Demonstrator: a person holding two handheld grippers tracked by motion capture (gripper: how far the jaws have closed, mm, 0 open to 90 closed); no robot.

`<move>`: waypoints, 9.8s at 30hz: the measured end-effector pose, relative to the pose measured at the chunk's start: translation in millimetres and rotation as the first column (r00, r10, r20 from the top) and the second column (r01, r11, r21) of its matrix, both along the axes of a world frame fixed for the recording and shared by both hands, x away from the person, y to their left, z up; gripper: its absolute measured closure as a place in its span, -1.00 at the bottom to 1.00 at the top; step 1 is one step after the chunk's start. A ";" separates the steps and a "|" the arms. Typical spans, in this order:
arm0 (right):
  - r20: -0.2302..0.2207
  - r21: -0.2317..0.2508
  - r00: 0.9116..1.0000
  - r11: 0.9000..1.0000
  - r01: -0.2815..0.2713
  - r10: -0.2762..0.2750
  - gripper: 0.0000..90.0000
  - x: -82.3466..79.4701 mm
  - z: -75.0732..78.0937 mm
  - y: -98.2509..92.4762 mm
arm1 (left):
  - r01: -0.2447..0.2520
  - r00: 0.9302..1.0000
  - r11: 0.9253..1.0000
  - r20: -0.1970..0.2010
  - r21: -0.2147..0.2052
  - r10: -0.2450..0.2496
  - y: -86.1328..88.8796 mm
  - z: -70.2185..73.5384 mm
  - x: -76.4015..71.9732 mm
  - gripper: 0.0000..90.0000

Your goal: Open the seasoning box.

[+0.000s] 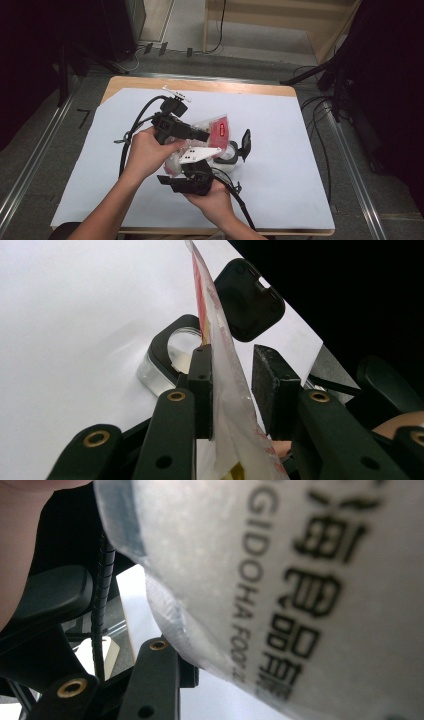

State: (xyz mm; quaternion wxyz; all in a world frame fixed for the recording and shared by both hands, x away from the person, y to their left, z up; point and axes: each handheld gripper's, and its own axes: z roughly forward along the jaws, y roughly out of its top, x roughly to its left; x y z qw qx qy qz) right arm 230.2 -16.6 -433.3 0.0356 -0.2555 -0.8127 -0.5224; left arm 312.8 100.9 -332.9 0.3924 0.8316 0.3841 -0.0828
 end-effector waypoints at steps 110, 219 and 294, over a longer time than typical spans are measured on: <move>0.000 0.014 1.000 1.000 0.001 -0.001 0.41 -0.8 0.4 0.6 | -0.008 1.000 1.000 0.014 0.001 0.008 -3.3 1.1 -2.6 0.62; 0.011 0.015 1.000 1.000 0.018 -0.018 0.42 -1.0 2.6 0.3 | -0.010 1.000 1.000 0.023 -0.011 0.010 -8.6 4.1 -2.3 0.62; 0.002 0.017 1.000 1.000 0.020 -0.020 0.42 0.8 4.7 -1.1 | -0.012 1.000 1.000 0.023 0.002 0.012 -14.1 6.6 -1.7 0.67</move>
